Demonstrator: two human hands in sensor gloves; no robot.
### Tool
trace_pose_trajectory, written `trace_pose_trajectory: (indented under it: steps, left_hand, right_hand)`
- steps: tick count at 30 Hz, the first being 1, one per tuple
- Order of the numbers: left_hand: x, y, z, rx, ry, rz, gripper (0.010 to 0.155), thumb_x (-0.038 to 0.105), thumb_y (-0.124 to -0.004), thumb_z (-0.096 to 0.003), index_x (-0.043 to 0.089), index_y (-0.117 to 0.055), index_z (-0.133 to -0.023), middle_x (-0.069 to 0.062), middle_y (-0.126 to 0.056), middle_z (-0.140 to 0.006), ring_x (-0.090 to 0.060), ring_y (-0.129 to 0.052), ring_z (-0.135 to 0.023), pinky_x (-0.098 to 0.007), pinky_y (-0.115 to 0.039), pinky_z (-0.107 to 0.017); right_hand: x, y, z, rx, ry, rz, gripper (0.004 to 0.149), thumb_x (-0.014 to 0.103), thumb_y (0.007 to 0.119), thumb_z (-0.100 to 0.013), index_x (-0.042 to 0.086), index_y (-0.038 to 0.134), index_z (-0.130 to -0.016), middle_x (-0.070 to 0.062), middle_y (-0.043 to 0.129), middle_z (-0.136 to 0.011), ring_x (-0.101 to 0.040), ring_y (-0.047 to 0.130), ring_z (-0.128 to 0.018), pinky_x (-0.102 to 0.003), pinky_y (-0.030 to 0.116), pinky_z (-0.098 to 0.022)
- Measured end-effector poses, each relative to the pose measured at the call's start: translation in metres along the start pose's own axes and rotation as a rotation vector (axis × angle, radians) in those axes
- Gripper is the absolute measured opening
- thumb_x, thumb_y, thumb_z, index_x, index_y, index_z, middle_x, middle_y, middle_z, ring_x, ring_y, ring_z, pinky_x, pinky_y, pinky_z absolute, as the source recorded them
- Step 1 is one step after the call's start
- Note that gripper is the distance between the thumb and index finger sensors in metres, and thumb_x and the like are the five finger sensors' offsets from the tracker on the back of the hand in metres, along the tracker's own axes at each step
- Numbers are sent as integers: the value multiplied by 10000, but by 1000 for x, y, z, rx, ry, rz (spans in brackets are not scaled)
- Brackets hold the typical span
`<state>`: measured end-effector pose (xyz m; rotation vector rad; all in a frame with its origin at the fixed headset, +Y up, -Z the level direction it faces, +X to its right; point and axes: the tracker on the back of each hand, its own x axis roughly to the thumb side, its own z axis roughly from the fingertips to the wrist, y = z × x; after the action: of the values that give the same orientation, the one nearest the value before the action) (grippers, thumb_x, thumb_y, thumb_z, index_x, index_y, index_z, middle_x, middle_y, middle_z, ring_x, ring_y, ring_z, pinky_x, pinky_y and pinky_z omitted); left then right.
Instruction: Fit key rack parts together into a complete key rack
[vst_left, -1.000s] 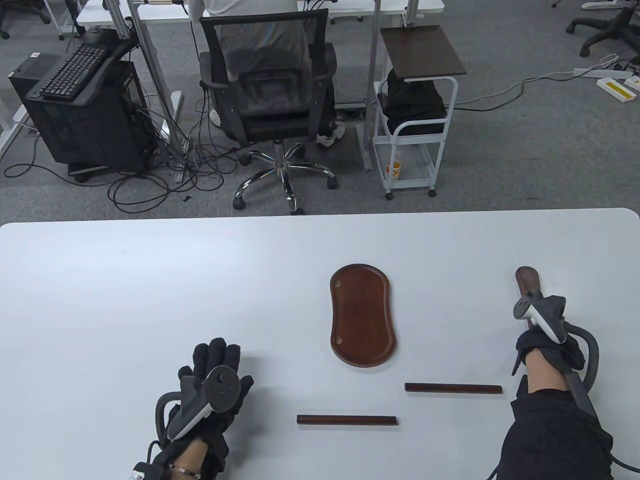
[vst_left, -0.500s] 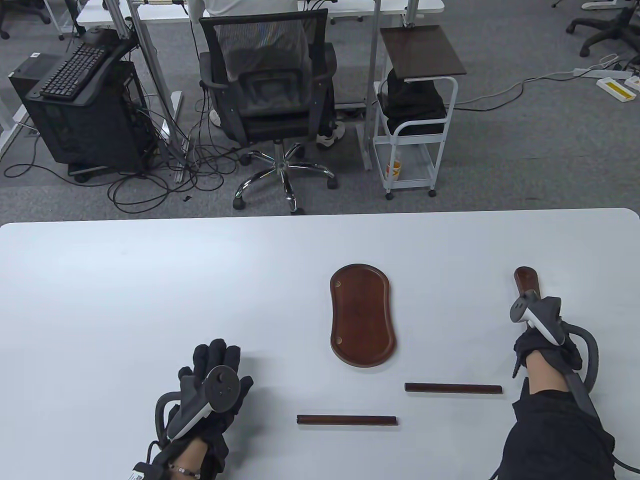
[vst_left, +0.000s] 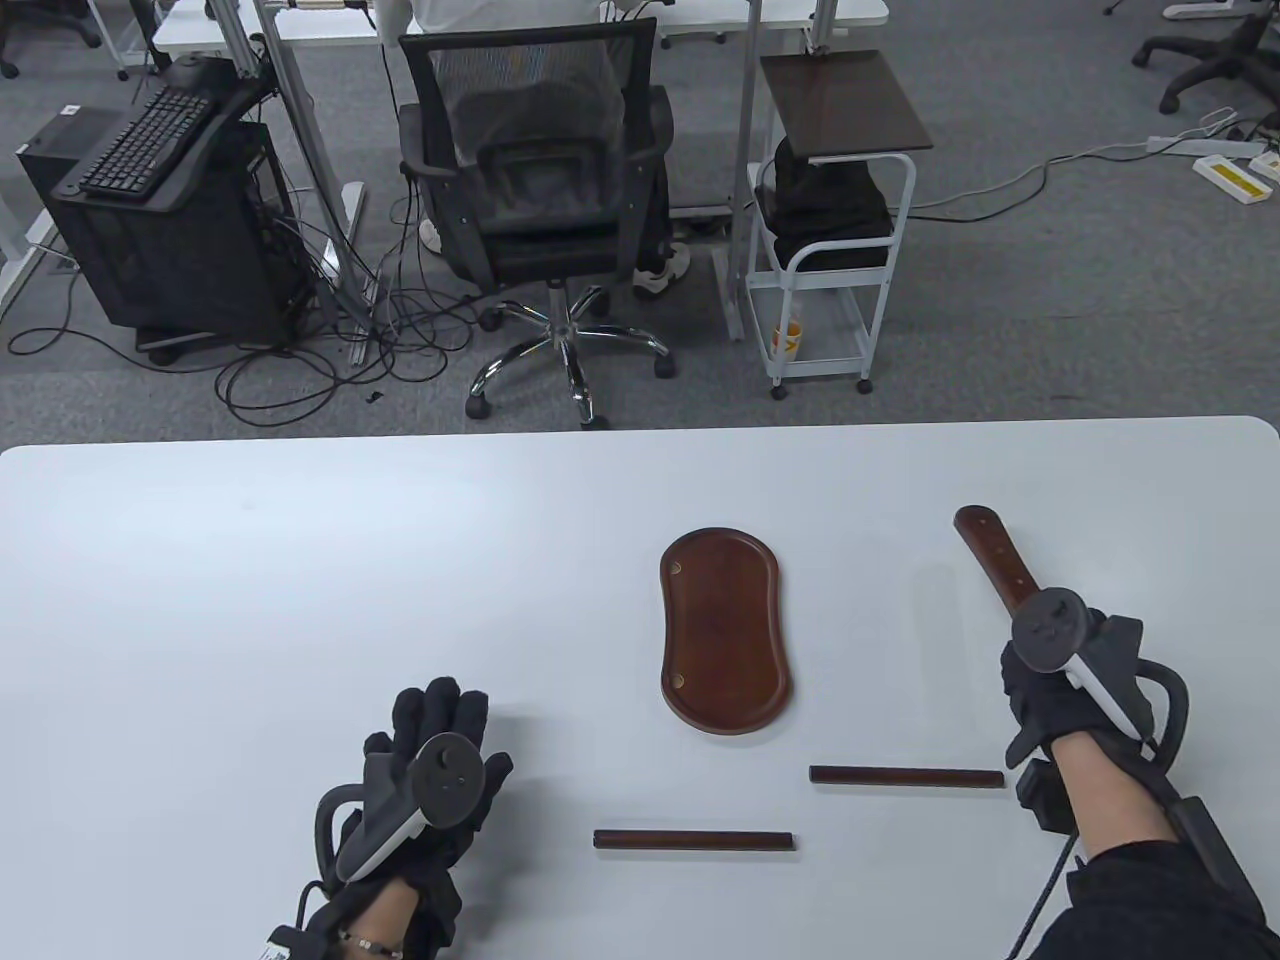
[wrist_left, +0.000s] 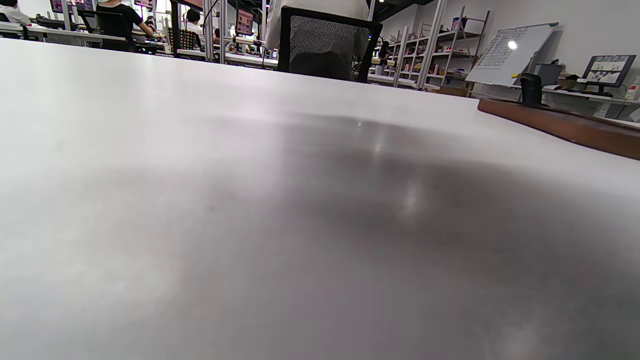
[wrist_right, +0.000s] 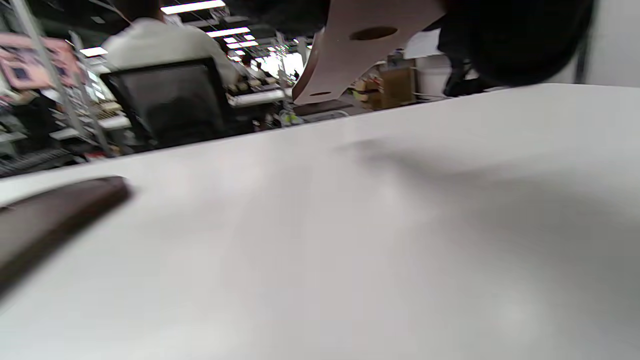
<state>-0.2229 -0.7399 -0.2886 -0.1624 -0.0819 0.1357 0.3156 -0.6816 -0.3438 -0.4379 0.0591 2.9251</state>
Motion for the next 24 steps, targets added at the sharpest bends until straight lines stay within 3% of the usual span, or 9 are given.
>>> trace_pose_trajectory:
  steps: [9, 19, 24]
  left_hand:
    - [6, 5, 6, 23, -25, 43, 694, 576, -465, -569, 272, -299, -1170, -64, -170, -1265, -395, -210, -1139, -659, -334, -778]
    - [10, 12, 12, 49, -55, 142, 691, 573, -466, -569, 269, -309, -1170, -73, -192, -1267, -402, -234, -1140, -654, -351, -780]
    - [12, 12, 14, 19, -69, 231, 684, 570, -472, -570, 272, -328, -1169, -79, -215, -1269, -405, -258, -1141, -651, -363, -780]
  right_hand:
    - [61, 2, 62, -12, -391, -403, 624, 312, 613, -578, 4, 435, -1090, -344, 509, -1007, -513, 703, -724, -490, 827, -419]
    - [118, 18, 113, 4, -649, -570, 622, 322, 608, -580, 13, 439, -1093, -330, 513, -1014, -503, 706, -730, -483, 828, -427]
    - [135, 44, 117, 204, -705, -885, 606, 332, 611, -583, 16, 497, -1088, -330, 554, -1000, -493, 735, -698, -454, 836, -391]
